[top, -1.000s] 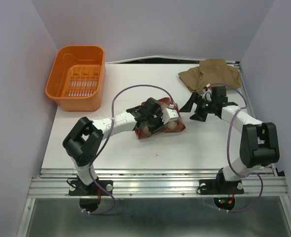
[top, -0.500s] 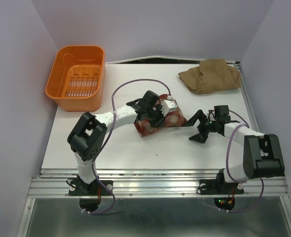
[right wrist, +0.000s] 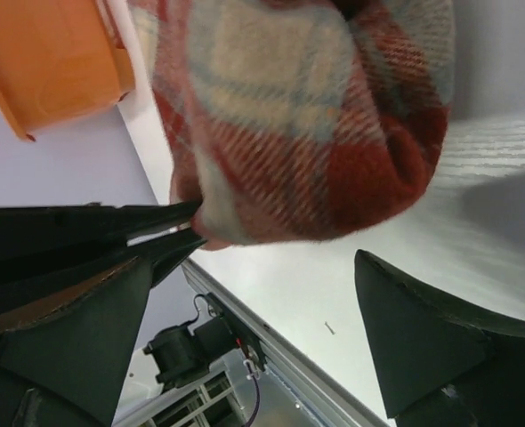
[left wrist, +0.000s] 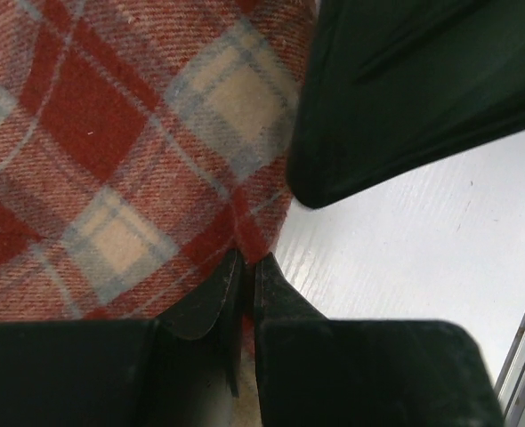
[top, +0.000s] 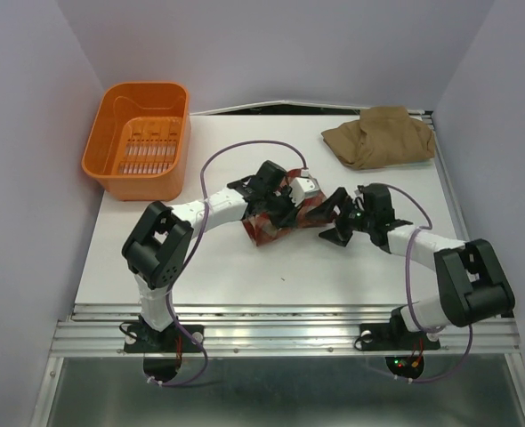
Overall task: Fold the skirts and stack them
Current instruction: Neatly place the folded skirt to the corner
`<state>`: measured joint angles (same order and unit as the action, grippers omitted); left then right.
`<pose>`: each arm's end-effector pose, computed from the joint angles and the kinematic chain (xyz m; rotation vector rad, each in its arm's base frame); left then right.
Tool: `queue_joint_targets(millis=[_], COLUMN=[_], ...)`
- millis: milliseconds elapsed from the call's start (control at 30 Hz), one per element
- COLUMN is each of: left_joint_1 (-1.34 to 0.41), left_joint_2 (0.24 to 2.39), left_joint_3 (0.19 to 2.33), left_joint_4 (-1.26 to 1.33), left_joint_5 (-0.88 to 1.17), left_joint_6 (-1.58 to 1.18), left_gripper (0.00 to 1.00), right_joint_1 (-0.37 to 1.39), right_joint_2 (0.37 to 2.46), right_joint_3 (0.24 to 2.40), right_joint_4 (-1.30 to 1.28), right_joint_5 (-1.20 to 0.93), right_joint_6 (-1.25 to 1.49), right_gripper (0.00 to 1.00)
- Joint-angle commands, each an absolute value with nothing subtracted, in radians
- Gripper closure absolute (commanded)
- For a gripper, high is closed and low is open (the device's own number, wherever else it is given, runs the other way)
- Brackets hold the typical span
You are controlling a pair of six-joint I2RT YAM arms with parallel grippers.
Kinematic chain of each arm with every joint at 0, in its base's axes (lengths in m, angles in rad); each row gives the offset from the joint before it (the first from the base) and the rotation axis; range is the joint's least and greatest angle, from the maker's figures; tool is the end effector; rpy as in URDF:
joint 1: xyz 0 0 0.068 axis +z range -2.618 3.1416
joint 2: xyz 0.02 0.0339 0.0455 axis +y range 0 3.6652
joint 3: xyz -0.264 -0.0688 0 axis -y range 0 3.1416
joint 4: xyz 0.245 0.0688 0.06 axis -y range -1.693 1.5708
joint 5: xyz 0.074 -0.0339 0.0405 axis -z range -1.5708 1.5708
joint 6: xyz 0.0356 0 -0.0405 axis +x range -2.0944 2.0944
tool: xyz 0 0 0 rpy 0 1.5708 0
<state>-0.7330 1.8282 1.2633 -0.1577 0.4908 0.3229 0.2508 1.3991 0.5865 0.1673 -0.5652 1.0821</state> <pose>0.2900 -0.2837 0.2186 1.3802 1.8516 -0.7737 0.2569 0.0855 0.1744 0.6577 2.3601 1.3012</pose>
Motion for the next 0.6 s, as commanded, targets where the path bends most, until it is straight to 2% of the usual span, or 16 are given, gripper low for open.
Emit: queue_joint_targets(millis=[0,267,567], left_joint_1=[-0.733,-0.732,-0.732], left_joint_2=[1.810,1.816,1.836], left_joint_3=[1.301,1.273,1.273], left_joint_4=[-0.137,-0.132,-0.133], left_joint_5=[0.529,0.540,0.548], left_joint_6=[0.318,0.333,0.351], left_gripper=[1.00,1.00,1.00], right_joint_1=[0.291,0.305,0.305], right_joint_2=[1.486,1.543,1.647], right_joint_3=[0.621,0.604,0.689], right_joint_4=[0.264,0.454,0.488], right_joint_5=[-0.459,-0.359,-0.325], right_joint_6=[1.111,1.054,0.997], right_gripper=[0.00,0.00,0.00])
